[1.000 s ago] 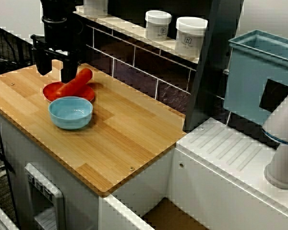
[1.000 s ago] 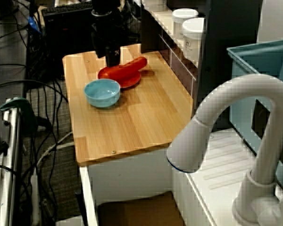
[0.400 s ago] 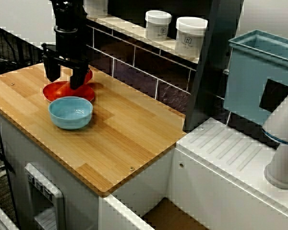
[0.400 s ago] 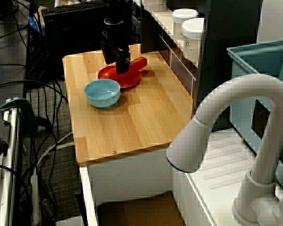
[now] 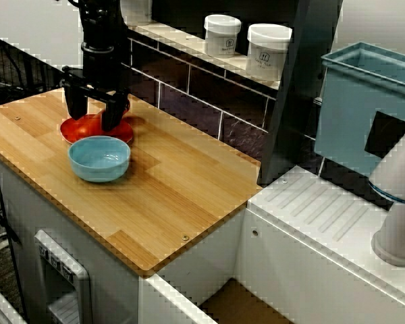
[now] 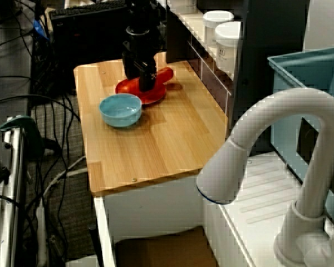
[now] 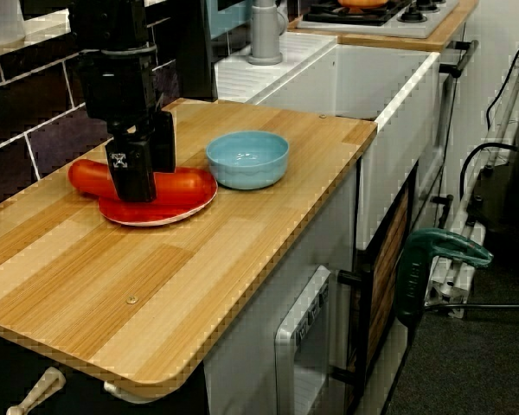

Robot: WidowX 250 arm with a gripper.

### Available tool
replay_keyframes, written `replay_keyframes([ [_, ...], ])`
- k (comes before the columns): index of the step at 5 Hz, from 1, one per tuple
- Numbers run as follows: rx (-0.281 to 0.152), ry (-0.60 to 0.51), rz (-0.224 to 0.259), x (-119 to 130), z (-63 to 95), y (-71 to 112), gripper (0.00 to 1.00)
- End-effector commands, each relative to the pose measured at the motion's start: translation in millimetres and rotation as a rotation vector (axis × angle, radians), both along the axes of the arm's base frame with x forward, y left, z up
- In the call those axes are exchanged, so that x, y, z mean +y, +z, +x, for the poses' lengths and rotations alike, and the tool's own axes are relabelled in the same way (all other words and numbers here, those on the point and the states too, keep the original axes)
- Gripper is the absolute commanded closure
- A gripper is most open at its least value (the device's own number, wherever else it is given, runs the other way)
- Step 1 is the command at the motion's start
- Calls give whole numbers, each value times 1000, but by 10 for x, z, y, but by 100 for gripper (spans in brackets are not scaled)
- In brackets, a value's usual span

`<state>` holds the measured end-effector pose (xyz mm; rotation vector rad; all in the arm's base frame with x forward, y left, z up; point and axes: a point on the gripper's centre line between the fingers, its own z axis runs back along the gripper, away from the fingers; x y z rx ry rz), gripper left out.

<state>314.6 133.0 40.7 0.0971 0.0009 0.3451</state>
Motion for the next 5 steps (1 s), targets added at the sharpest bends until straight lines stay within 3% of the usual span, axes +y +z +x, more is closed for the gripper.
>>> replay_keyframes([
  [1,-34,-11,25,56,-42,102,100],
  [2,-29,-18,25,59,-81,113,100],
  [5,-48,-38,-13,25,-283,492,100],
])
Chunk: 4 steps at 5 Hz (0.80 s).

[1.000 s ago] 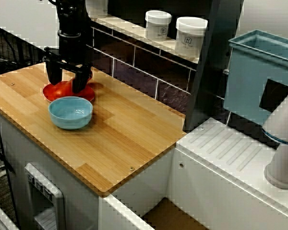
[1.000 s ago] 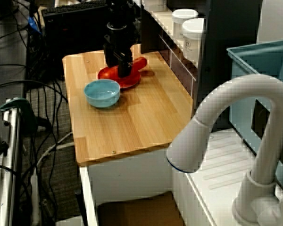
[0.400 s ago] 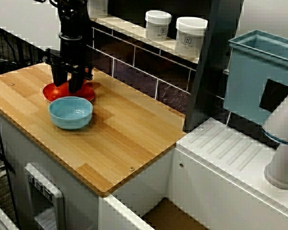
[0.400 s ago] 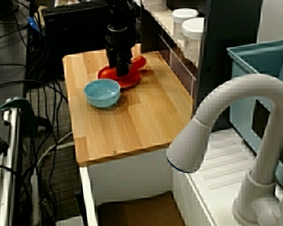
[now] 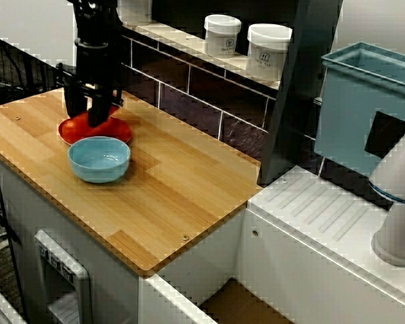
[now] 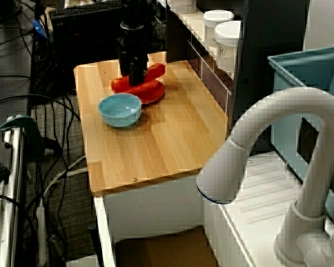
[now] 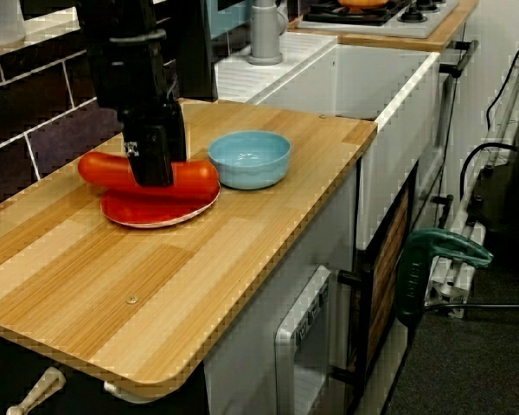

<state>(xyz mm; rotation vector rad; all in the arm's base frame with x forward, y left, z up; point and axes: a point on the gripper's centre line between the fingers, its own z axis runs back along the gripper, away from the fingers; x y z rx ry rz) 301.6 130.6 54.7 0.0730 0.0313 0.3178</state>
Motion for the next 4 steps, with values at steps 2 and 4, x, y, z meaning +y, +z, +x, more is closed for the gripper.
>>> replay_keyframes([
  [2,-109,-61,0,-86,-388,547,100],
  [4,-121,-117,3,-276,-552,587,100],
])
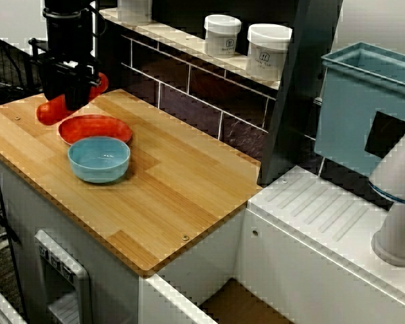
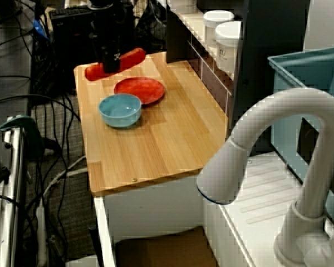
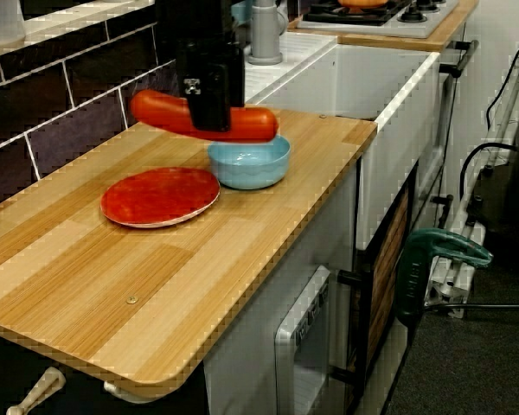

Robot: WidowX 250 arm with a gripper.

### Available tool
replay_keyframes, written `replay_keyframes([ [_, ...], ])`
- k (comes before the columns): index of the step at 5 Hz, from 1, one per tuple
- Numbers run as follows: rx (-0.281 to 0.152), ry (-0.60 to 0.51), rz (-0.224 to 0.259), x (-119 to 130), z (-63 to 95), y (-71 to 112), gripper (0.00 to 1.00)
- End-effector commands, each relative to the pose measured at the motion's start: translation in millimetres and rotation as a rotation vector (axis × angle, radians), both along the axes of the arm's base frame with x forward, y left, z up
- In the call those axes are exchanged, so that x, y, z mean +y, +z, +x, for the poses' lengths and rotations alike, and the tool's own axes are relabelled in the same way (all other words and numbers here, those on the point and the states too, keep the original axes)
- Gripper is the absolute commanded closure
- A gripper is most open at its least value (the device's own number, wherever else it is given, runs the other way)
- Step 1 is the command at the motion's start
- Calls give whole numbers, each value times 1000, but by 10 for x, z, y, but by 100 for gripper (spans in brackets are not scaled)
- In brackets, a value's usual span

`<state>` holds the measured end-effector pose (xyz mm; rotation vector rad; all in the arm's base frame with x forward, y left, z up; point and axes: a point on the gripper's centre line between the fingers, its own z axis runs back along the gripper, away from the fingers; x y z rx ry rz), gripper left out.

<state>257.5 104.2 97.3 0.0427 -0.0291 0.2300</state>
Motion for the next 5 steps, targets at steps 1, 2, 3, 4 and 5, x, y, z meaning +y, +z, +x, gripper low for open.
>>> replay_keyframes([
  [1,-67,-43,28,-91,-128,127,100],
  [2,-64,-46,23,-146,-38,62,100],
  [3,-65,-38,23,-186,50,-2,100],
  [4,-63,-30,27,-236,122,-90,100],
  [5,-60,-21,31,-284,177,-184,100],
])
